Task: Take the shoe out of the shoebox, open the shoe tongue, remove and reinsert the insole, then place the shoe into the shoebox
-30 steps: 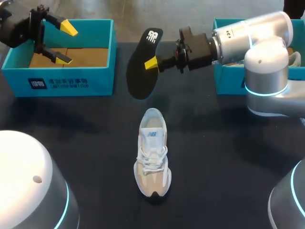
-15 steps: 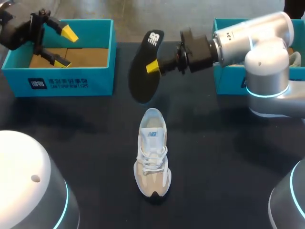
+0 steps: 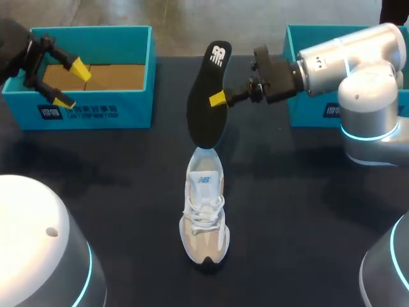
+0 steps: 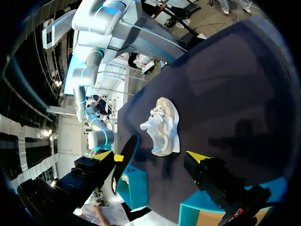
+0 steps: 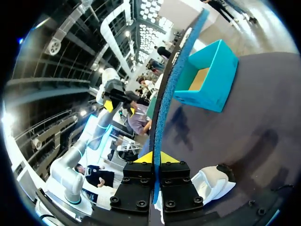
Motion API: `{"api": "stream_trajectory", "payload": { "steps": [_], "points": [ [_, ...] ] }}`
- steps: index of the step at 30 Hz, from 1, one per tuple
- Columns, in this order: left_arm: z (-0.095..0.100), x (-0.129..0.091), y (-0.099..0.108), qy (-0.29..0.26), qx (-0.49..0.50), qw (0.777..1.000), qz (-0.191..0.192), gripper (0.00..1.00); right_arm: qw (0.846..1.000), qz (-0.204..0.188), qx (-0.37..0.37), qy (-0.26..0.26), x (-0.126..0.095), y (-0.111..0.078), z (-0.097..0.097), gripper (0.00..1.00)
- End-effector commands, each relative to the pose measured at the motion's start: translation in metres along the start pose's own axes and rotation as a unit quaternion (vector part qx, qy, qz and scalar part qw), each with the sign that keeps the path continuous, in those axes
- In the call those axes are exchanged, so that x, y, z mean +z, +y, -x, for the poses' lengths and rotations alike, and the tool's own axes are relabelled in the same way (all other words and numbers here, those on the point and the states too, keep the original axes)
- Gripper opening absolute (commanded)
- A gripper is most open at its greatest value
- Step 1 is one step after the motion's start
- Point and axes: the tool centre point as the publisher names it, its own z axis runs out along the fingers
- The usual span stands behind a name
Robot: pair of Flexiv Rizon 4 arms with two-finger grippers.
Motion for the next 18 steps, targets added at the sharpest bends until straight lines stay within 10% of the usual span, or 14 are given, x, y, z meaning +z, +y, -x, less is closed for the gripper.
{"api": "stream_trajectory", "payload": {
  "steps": [1,18],
  "points": [
    [-0.009,0.006,-0.01,0.0,-0.002,1.0,0.028,1.0,1.0,0.002,-0.009,-0.004,0.002,0.0,0.006,0.0],
    [-0.027,-0.002,-0.017,0.039,-0.018,0.999,0.019,1.0,0.997,-0.011,-0.066,-0.039,0.011,0.006,0.017,0.0]
  ]
}}
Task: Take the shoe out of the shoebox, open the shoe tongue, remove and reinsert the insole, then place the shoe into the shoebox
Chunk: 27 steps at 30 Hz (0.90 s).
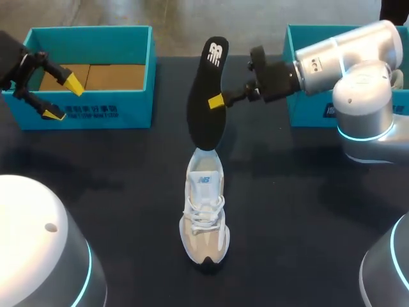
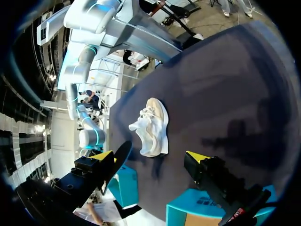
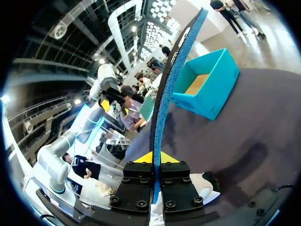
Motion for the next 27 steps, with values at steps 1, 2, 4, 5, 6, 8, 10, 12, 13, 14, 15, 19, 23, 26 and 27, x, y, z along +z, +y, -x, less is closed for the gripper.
{"api": "stream_trajectory", "payload": {
  "steps": [1,2,4,5,6,8,10,12,13,14,15,19,23,26,27],
  "points": [
    [-0.0015,0.0002,-0.0036,0.007,-0.002,1.0,0.0,1.0,1.0,-0.003,0.0,-0.004,0.005,0.0025,-0.0004,0.0],
    [-0.0015,0.0002,-0.0036,0.007,-0.002,1.0,0.0,1.0,1.0,-0.003,0.0,-0.004,0.005,0.0025,-0.0004,0.0],
    [-0.0015,0.0002,-0.0036,0.007,-0.002,1.0,0.0,1.0,1.0,-0.003,0.0,-0.004,0.005,0.0025,-0.0004,0.0],
    [-0.0015,0.0002,-0.0036,0.007,-0.002,1.0,0.0,1.0,1.0,-0.003,0.0,-0.004,0.005,0.0025,-0.0004,0.0],
    [-0.0015,0.0002,-0.0036,0.007,-0.002,1.0,0.0,1.0,1.0,-0.003,0.0,-0.004,0.005,0.0025,-0.0004,0.0],
    [-0.0015,0.0002,-0.0036,0.007,-0.002,1.0,0.0,1.0,1.0,-0.003,0.0,-0.004,0.005,0.0025,-0.0004,0.0],
    [-0.0015,0.0002,-0.0036,0.007,-0.002,1.0,0.0,1.0,1.0,-0.003,0.0,-0.004,0.005,0.0025,-0.0004,0.0],
    [-0.0015,0.0002,-0.0036,0.007,-0.002,1.0,0.0,1.0,1.0,-0.003,0.0,-0.004,0.005,0.0025,-0.0004,0.0],
    [-0.0015,0.0002,-0.0036,0.007,-0.002,1.0,0.0,1.0,1.0,-0.003,0.0,-0.004,0.005,0.0025,-0.0004,0.0],
    [-0.0015,0.0002,-0.0036,0.007,-0.002,1.0,0.0,1.0,1.0,-0.003,0.0,-0.004,0.005,0.0025,-0.0004,0.0],
    [-0.0015,0.0002,-0.0036,0.007,-0.002,1.0,0.0,1.0,1.0,-0.003,0.0,-0.004,0.005,0.0025,-0.0004,0.0],
    [-0.0015,0.0002,-0.0036,0.007,-0.002,1.0,0.0,1.0,1.0,-0.003,0.0,-0.004,0.005,0.0025,-0.0004,0.0],
    [-0.0015,0.0002,-0.0036,0.007,-0.002,1.0,0.0,1.0,1.0,-0.003,0.0,-0.004,0.005,0.0025,-0.0004,0.0],
    [-0.0015,0.0002,-0.0036,0.007,-0.002,1.0,0.0,1.0,0.999,-0.022,-0.025,-0.022,0.0091,0.0034,0.0051,0.0],
    [-0.0015,0.0002,-0.0036,0.007,-0.002,1.0,0.0,1.0,0.999,-0.025,-0.03,-0.023,0.009,0.0036,0.0068,0.0]
  ]
}}
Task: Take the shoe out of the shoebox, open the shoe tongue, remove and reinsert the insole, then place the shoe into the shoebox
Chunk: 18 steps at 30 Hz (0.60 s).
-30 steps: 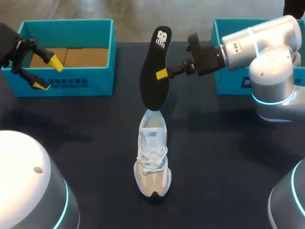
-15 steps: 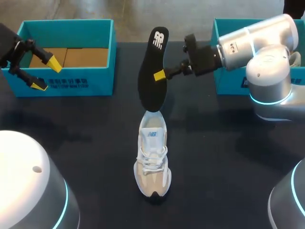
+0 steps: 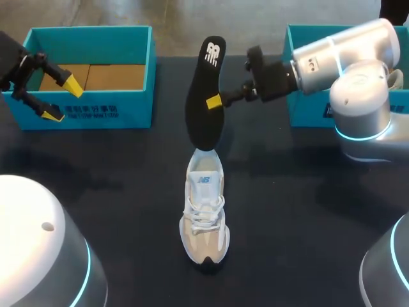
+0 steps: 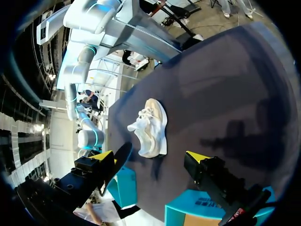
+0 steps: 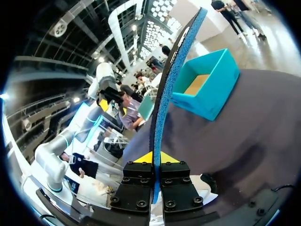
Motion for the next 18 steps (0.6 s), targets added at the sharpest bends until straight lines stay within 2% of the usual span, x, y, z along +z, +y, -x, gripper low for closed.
{"api": "stream_trajectory", "payload": {
  "steps": [1,9,18],
  "points": [
    [0.0,0.0,-0.001,0.002,0.0,1.0,0.001,1.0,1.0,-0.02,-0.022,-0.005,0.005,0.005,0.003,0.0],
    [0.0,0.0,-0.001,0.002,0.0,1.0,0.001,1.0,0.997,-0.018,-0.069,0.016,0.012,0.004,0.001,0.0],
    [0.0,0.0,-0.001,0.002,0.0,1.0,0.001,1.0,0.995,-0.024,-0.097,0.007,0.027,0.0,0.006,0.0]
  ]
}}
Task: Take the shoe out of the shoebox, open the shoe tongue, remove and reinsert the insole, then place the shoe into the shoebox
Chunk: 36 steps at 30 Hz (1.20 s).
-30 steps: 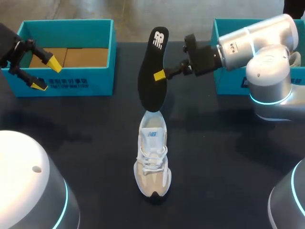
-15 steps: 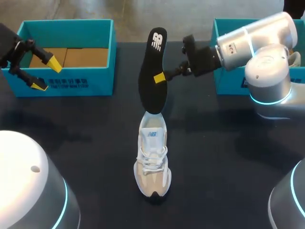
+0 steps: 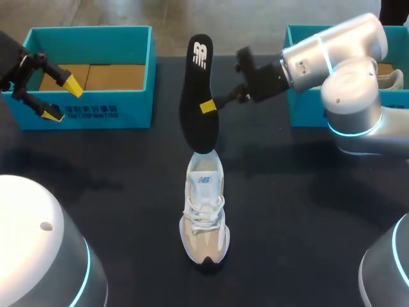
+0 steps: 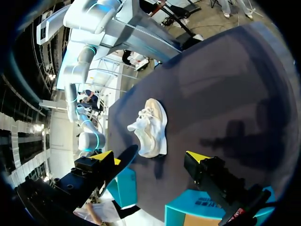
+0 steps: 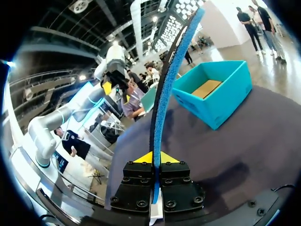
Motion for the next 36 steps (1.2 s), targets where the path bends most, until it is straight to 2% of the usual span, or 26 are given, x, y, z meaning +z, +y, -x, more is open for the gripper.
{"api": "stream_trajectory", "payload": {
  "steps": [1,22,29,36],
  "points": [
    [0.0,0.0,-0.001,0.001,0.0,1.0,0.001,1.0,1.0,0.0,0.001,-0.002,0.009,0.001,0.001,0.0],
    [0.0,0.0,-0.001,0.001,0.0,1.0,0.001,1.0,1.0,0.0,0.001,-0.002,0.009,0.001,0.001,0.0],
    [0.0,0.0,-0.001,0.001,0.0,1.0,0.001,1.0,1.0,-0.003,0.011,-0.004,0.006,-0.009,0.005,0.0],
    [0.0,0.0,-0.001,0.001,0.0,1.0,0.001,1.0,1.0,-0.006,0.01,0.005,0.013,-0.018,0.003,0.0]
  ]
}}
